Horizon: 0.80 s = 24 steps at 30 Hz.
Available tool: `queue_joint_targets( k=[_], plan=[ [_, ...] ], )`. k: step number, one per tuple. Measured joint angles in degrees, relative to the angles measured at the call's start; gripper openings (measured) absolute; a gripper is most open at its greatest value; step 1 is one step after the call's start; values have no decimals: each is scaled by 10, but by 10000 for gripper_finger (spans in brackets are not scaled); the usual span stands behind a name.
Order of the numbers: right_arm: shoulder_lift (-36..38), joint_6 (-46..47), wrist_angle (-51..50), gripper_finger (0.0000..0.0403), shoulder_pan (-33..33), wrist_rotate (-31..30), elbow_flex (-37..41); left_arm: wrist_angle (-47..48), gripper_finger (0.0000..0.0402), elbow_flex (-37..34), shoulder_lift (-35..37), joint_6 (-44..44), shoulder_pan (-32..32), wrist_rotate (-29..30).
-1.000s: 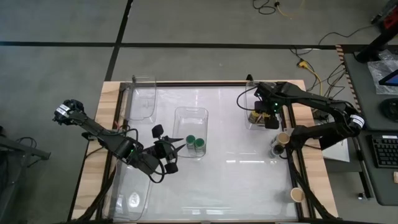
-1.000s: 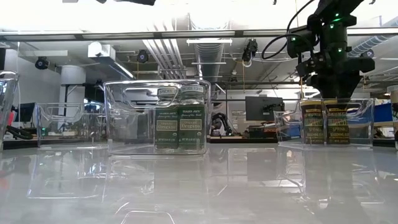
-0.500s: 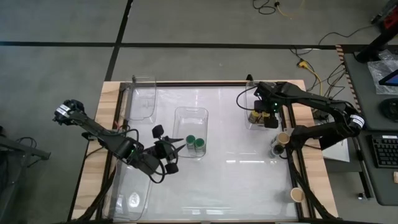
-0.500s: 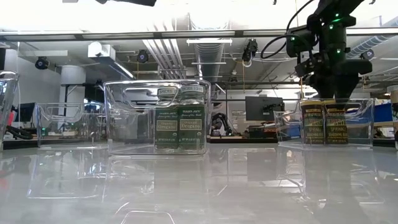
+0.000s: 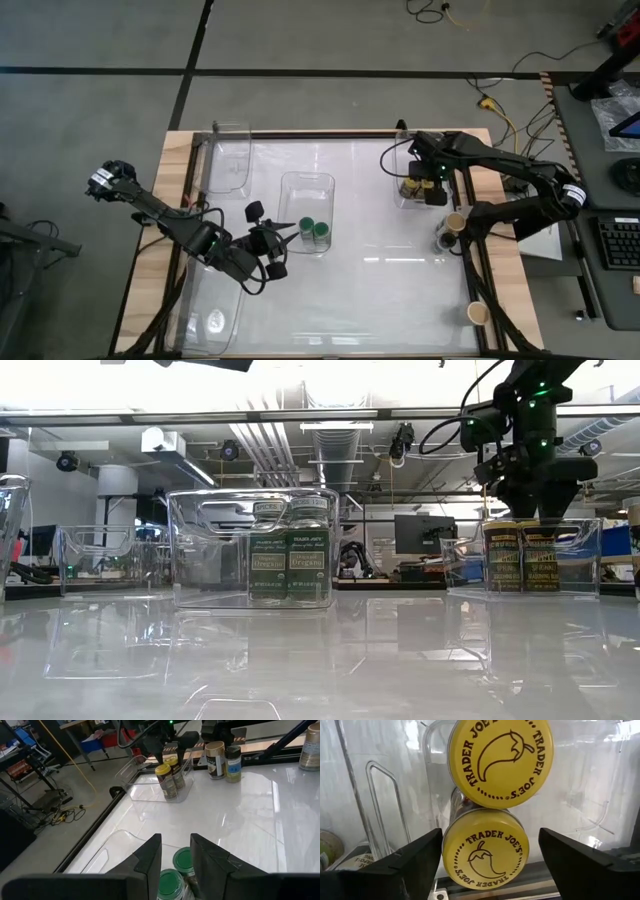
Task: Sort spices by type
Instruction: Put the yellow seasoning bottle into the top right transparent bin
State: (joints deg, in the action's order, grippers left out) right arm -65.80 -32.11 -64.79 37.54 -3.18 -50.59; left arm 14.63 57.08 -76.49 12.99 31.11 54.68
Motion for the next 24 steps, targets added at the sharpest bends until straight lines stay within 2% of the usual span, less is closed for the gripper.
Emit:
queue_joint_targets(
  k=[8, 24],
  plan=[
    [0, 1, 2, 327, 0, -19, 0, 0, 88, 0, 0, 0, 0, 0],
    [0, 23, 0, 322, 0, -9, -6, 0, 88, 0, 0, 0, 0, 0]
  ],
)
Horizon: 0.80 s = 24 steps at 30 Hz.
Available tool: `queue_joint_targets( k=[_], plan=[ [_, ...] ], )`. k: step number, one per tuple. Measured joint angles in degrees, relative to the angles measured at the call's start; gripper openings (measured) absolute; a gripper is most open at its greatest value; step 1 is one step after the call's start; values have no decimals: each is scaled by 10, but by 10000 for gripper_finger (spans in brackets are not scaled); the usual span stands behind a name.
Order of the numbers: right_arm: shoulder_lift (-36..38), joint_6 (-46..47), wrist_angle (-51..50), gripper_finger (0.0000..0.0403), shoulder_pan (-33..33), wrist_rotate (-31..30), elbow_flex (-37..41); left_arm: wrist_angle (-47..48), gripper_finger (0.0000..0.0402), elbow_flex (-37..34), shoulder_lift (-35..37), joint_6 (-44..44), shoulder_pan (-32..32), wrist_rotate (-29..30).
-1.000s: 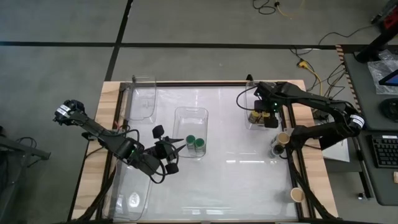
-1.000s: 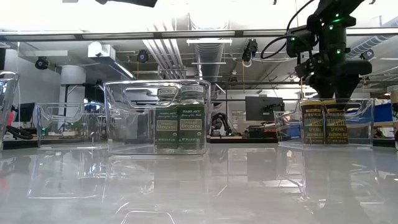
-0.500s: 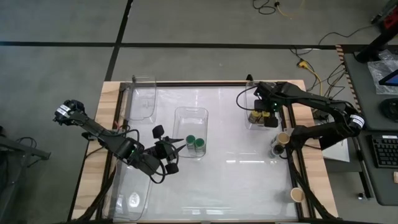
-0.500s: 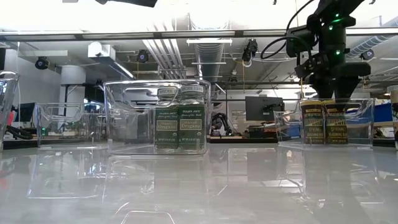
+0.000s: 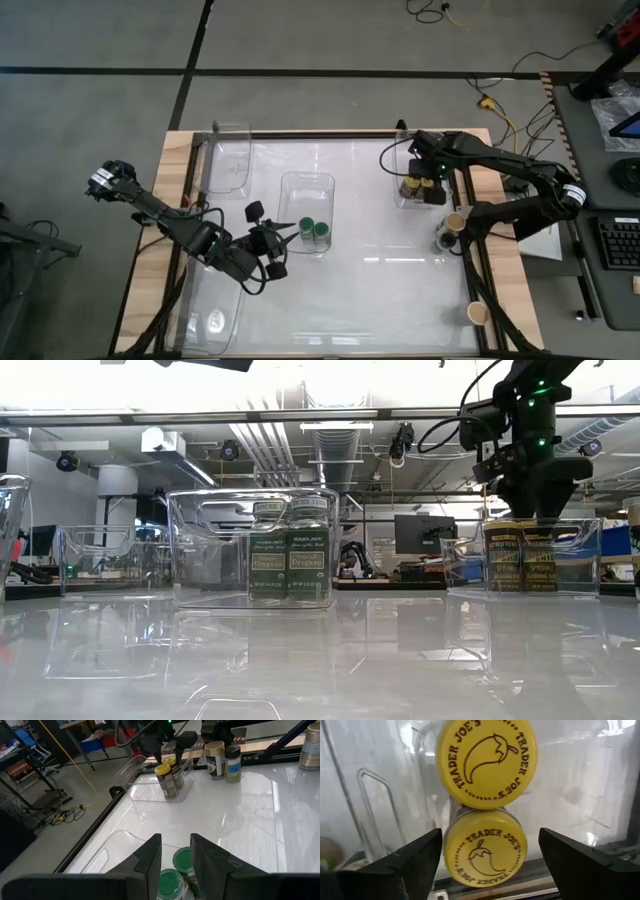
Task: Sort spices by type
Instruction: Put the yellow seasoning bottle into the top right transparent bin, then put the top golden seasoning bottle into the top left transparent bin
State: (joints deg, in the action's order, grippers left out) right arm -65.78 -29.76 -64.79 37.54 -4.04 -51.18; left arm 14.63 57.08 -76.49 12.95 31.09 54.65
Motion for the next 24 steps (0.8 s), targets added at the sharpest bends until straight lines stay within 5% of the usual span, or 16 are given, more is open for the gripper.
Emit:
queue_joint_targets(
  k=[24],
  plan=[
    [32, 17, -23, 354, -2, 0, -2, 0, 88, 0, 0, -5, -1, 3]
  ],
)
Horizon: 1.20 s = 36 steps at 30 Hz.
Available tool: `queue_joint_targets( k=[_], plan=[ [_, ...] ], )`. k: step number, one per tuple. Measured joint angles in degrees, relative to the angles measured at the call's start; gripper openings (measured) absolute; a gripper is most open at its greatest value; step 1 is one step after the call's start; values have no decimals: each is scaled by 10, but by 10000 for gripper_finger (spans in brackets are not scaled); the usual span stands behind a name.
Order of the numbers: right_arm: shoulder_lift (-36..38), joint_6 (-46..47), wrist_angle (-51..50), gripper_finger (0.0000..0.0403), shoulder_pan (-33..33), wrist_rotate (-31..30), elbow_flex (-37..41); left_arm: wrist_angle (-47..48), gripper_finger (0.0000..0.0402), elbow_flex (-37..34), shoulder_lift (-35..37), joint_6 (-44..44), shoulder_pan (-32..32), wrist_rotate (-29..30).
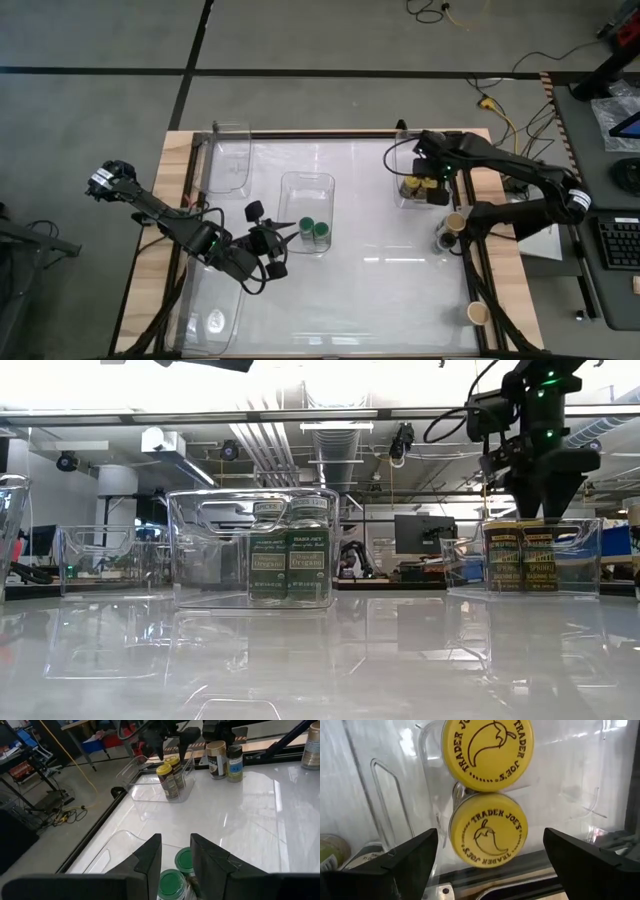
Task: Sort spices by type
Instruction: Put the top golden seasoning bottle into the top left transparent bin
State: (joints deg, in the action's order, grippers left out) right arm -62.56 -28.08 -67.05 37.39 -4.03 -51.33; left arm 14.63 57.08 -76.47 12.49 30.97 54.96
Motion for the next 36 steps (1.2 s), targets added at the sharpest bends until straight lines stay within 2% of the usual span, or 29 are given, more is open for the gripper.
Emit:
queue_joint_targets(
  k=[6, 12, 17, 20, 24, 29, 36],
  plan=[
    [34, 5, -3, 354, 0, 0, -1, 0, 88, 0, 0, 0, -1, 0],
    [63, 6, -9, 354, 0, -5, -36, 0, 88, 0, 0, 0, -1, 0],
    [71, 46, -22, 354, -7, -2, -85, -2, 88, 0, 0, 0, -2, 1],
    [71, 80, -30, 354, -31, 27, -107, -8, 88, 0, 0, 0, -4, 1],
    [70, 131, -29, 354, -95, 70, -113, -11, 88, 0, 0, 0, -6, 1],
    [70, 221, -47, 352, -211, 74, -112, -11, 88, 0, 0, -5, -10, 2],
    [70, 372, -158, 340, -373, 73, -113, -26, 88, 0, 0, -21, -24, 2]
  ],
)
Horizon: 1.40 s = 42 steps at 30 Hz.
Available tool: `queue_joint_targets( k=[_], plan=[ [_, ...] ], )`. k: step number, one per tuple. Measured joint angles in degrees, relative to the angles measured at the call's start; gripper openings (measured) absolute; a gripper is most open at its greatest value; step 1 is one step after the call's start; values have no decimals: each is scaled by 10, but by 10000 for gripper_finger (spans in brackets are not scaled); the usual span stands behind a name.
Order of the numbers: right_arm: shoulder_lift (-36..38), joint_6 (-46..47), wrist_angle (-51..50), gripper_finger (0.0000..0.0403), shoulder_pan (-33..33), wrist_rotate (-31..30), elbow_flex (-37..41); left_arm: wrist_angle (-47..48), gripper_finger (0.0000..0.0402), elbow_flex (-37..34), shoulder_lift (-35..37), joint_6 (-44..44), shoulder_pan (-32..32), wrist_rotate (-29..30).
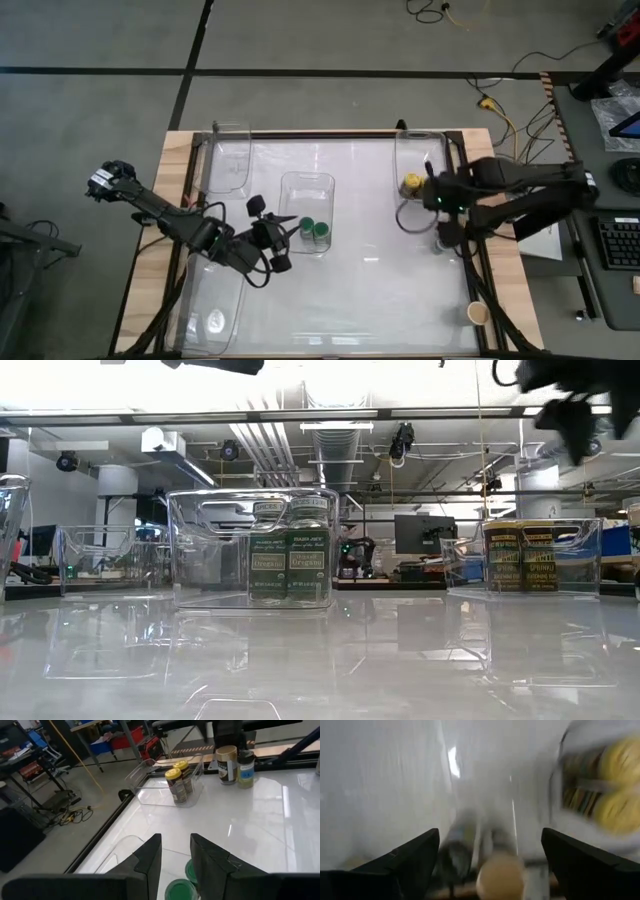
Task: Sort spices by type
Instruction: Put the top golden seasoning bottle into the top left transparent bin
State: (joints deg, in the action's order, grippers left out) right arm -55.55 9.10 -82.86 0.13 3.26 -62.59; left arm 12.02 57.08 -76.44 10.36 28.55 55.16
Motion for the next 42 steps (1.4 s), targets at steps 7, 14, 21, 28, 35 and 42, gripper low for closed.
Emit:
queue_joint_targets(
  k=[7, 14, 21, 28, 35, 42],
  plan=[
    [8, 65, -68, 327, -85, -12, 7, -4, 88, 0, -2, 0, -9, 0],
    [3, 44, -71, 341, -104, -41, 50, -5, 88, 0, -3, 5, -9, -2],
    [2, 48, -72, 360, -104, -43, 103, -5, 88, 0, -3, -3, -10, -2],
    [3, 44, -71, 361, -102, -48, 123, -5, 88, 0, -3, -3, -21, -2],
    [2, 68, -68, 360, -102, -47, 170, -5, 88, 0, -3, -3, -28, -2],
    [-12, 68, -33, 348, -87, -52, 178, -9, 88, -1, -3, -2, -31, -2]
  ],
)
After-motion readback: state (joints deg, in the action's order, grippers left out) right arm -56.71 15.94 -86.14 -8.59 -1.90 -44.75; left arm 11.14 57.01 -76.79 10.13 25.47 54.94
